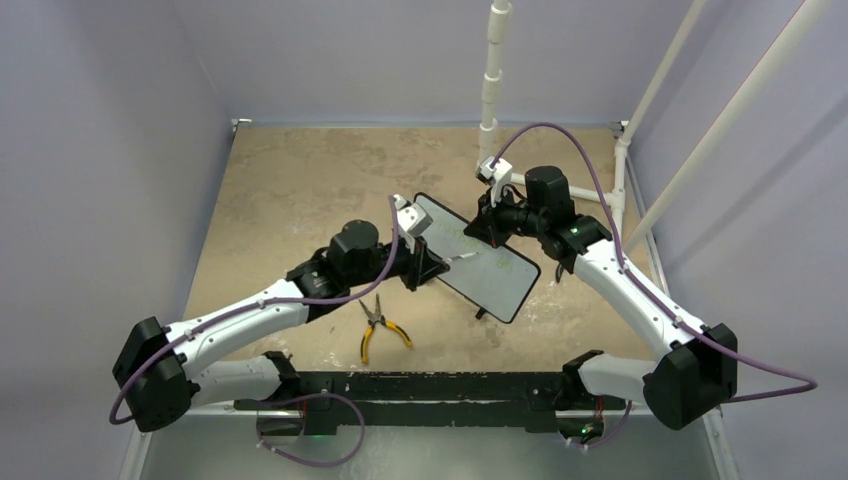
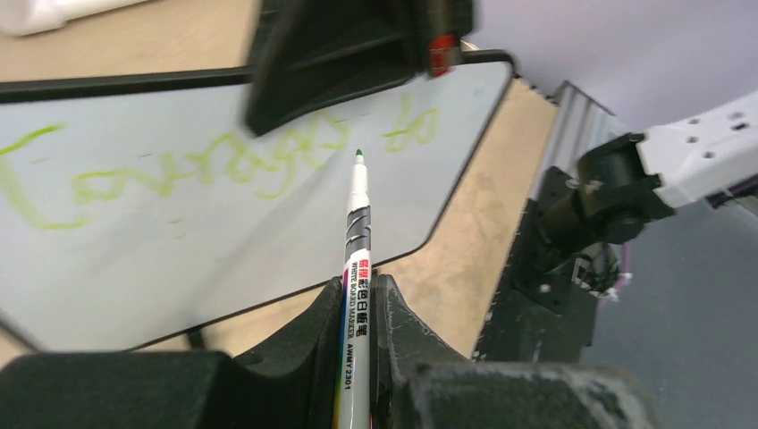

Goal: Write a sentence on the whiteboard

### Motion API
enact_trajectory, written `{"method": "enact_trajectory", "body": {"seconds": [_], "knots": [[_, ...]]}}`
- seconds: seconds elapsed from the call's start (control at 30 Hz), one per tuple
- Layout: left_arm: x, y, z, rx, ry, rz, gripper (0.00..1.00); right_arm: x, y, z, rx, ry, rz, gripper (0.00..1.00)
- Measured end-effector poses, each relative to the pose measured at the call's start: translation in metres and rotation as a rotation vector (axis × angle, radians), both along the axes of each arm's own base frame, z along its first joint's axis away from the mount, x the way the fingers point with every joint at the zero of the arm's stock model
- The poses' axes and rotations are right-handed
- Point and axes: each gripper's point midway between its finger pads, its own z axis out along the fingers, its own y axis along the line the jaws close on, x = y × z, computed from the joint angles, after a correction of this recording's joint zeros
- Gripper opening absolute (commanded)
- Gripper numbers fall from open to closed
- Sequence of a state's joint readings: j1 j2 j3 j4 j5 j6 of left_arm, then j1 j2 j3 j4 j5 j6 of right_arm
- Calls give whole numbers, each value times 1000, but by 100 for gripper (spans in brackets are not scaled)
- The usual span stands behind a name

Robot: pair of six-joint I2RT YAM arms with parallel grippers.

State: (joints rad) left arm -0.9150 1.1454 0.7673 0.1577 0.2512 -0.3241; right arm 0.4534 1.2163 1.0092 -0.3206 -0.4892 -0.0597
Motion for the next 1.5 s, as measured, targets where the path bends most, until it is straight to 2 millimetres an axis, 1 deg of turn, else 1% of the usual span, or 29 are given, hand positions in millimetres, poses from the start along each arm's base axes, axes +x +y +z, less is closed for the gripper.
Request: {"method": "enact_trajectory", "body": {"seconds": [0.13, 0.2, 0.3, 0.43, 0.53, 0.6, 0.67, 0.87, 1.03, 1.17, 1.5], "knots": [[24, 33, -8, 53, 22, 70, 0, 0, 0, 0, 1, -1, 0, 0], [31, 48, -10, 80, 28, 99, 0, -1, 0, 1, 1, -1, 0, 0], [31, 61, -12, 117, 25, 111, 0, -2, 0, 1, 4, 0, 0, 0], [31, 80, -20, 182, 26, 138, 0, -2, 1, 1, 5, 1, 0, 0], [39, 95, -25, 210, 27, 184, 0, -3, 1, 2, 6, 0, 0, 0], [45, 106, -31, 225, 35, 218, 0, -3, 0, 2, 7, -1, 1, 0], [48, 110, -38, 240, 48, 234, 0, -4, 0, 2, 7, -3, 1, 0], [49, 106, -60, 283, 91, 199, 0, -6, -1, 3, 9, -5, 1, 0], [52, 101, -69, 293, 104, 179, 0, -6, -1, 3, 10, -6, 1, 0], [57, 97, -69, 285, 95, 180, 0, -6, -1, 3, 10, -5, 0, 0], [67, 92, -58, 244, 47, 191, 0, -5, 0, 2, 21, -9, -4, 0]]}}
